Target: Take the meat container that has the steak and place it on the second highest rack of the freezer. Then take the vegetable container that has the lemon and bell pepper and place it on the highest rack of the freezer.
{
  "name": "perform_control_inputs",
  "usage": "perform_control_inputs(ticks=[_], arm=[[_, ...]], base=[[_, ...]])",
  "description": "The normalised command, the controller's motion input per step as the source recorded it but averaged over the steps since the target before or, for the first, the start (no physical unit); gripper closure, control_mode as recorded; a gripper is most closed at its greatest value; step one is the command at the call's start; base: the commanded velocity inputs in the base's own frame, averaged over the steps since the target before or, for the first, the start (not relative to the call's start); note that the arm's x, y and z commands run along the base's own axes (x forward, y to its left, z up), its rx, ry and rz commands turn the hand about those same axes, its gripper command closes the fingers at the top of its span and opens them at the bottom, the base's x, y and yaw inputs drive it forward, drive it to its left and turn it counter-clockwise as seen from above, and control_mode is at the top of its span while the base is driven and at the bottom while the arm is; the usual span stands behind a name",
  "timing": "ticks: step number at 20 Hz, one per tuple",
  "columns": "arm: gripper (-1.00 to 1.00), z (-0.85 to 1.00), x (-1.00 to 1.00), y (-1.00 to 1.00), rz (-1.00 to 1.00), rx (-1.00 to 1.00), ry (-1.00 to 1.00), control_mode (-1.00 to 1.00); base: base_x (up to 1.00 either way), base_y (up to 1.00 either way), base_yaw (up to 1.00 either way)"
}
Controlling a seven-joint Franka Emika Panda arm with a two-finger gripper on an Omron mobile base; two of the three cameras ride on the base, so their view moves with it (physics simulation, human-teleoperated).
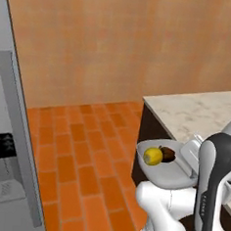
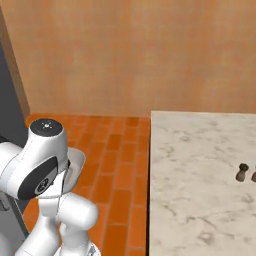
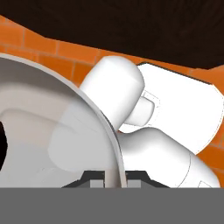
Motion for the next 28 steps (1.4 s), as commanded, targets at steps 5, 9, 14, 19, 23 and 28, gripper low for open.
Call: perform_control_inputs(ticks=[5, 9, 14, 19, 23, 28], arm=[[1.00, 0.00, 0.00, 0.00, 0.00, 0.00, 0.00, 1.00], [1.00, 0.00, 0.00, 0.00, 0.00, 0.00, 0.00, 1.00], [1.00, 0.00, 0.00, 0.00, 0.00, 0.00, 0.00, 1.00], [1.00, 0.00, 0.00, 0.00, 0.00, 0.00, 0.00, 1.00], [1.00, 0.00, 0.00, 0.00, 0.00, 0.00, 0.00, 1.00], [1.00, 0.00, 0.00, 0.00, 0.00, 0.00, 0.00, 1.00]], base=[[1.00, 0.00, 0.05], [1.00, 0.00, 0.06], [1.00, -0.09, 0.21], [1.00, -0.27, 0.55], [0.74, -0.04, 0.82], [0.44, -0.12, 0.86]])
